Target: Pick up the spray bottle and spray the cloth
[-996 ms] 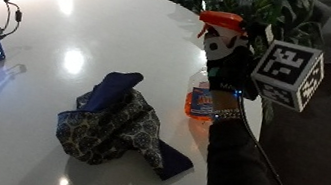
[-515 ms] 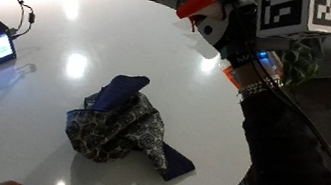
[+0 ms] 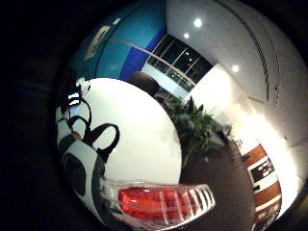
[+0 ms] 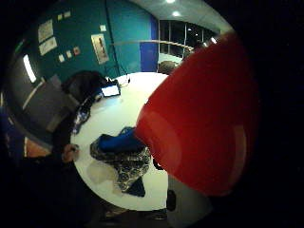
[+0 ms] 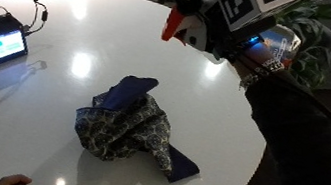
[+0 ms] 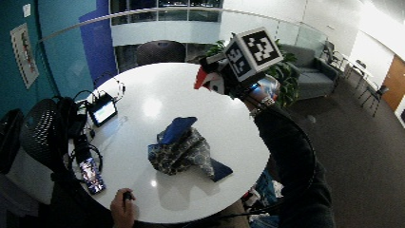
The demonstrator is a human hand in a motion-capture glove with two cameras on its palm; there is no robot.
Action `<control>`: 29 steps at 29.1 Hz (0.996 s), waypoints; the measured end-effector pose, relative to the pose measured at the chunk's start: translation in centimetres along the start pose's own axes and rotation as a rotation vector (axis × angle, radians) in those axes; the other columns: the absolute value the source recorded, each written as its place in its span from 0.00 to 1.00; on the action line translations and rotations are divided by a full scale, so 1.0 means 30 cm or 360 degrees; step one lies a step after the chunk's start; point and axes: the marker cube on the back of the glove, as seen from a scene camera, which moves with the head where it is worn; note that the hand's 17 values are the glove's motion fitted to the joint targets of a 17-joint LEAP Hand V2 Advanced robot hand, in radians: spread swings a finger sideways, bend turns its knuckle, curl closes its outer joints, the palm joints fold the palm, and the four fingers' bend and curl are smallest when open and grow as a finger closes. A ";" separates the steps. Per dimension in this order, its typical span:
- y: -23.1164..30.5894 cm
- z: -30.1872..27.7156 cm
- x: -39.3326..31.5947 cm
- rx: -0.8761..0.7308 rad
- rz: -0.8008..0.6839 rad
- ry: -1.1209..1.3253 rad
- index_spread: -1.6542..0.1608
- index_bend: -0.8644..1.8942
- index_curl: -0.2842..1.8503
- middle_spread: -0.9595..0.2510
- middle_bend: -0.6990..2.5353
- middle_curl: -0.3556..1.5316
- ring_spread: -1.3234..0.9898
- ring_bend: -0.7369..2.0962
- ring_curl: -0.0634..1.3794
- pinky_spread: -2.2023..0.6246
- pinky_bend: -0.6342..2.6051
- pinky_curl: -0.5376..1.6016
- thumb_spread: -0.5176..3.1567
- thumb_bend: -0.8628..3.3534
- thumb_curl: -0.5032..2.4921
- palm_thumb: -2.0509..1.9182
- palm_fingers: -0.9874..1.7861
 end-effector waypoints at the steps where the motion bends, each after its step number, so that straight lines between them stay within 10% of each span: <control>1: 0.001 0.006 -0.008 -0.0029 -0.0043 0.0050 0.76 0.44 0.38 0.59 0.39 0.46 0.47 0.50 0.36 0.66 0.34 0.44 0.23 0.20 0.41 0.74 0.87; 20: 0.141 0.192 -0.323 -0.0397 -0.0866 0.0544 0.76 0.45 0.39 0.59 0.39 0.46 0.47 0.50 0.36 0.66 0.34 0.45 0.22 0.20 0.42 0.74 0.87; 29: 0.149 0.198 -0.362 -0.0365 -0.0855 0.0460 0.76 0.45 0.39 0.59 0.39 0.46 0.47 0.50 0.36 0.66 0.34 0.45 0.22 0.20 0.42 0.74 0.87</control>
